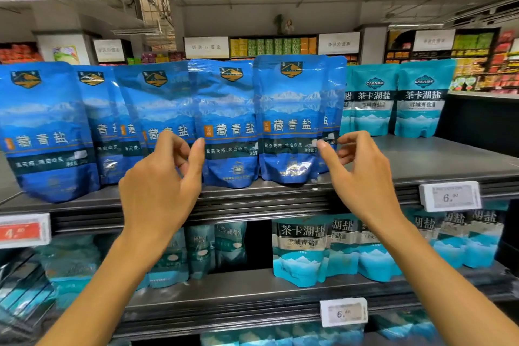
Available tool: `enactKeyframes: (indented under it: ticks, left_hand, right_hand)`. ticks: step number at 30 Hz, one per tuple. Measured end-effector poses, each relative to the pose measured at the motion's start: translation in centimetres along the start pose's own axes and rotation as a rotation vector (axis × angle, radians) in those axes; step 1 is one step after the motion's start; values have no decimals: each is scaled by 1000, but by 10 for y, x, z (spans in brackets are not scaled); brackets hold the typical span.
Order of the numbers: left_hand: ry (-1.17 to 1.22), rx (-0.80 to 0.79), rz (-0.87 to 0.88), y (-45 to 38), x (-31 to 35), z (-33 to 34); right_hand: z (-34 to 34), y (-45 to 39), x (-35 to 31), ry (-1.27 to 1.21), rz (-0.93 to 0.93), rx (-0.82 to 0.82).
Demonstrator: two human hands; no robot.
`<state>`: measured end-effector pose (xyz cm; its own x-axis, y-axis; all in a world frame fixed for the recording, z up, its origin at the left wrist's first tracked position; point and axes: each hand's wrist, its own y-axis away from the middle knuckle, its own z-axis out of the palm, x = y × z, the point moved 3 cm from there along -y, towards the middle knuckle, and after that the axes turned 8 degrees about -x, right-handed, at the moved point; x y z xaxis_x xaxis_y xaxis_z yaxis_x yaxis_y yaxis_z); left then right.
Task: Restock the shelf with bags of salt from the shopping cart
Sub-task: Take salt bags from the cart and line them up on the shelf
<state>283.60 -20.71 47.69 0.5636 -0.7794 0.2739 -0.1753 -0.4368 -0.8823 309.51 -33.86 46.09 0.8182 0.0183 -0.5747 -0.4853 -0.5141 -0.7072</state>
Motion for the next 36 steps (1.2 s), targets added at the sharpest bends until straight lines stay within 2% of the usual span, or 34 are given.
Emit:
enactKeyframes:
  ticks: [2,5,9,14,20,24,30,36]
  left_hand:
    - [88,40,6,16,13,-1]
    - [323,-40,33,44,35,7]
    - [684,-326,70,88,82,45]
    - [1113,-718,44,151,159,110]
    - [1495,-1143,-74,237,268,166]
    - [1590,-1371,-99,301,344,186]
    - [1562,-1657,-34,396,451,204]
    - [1514,-1806,-100,500,536,222]
  right_hand:
    - [-14,16,2,11,-78,91]
    - [-35,45,8,-31,-128,118]
    - [-64,94,28,-19,-57,129]
    - [-113,175,64,50,144,211]
    - [-194,292,103,157,460,458]
    - [-249,363,125,226,620,605]
    - [-320,467,179,254,850,728]
    - [-363,592,270,192,1093,897]
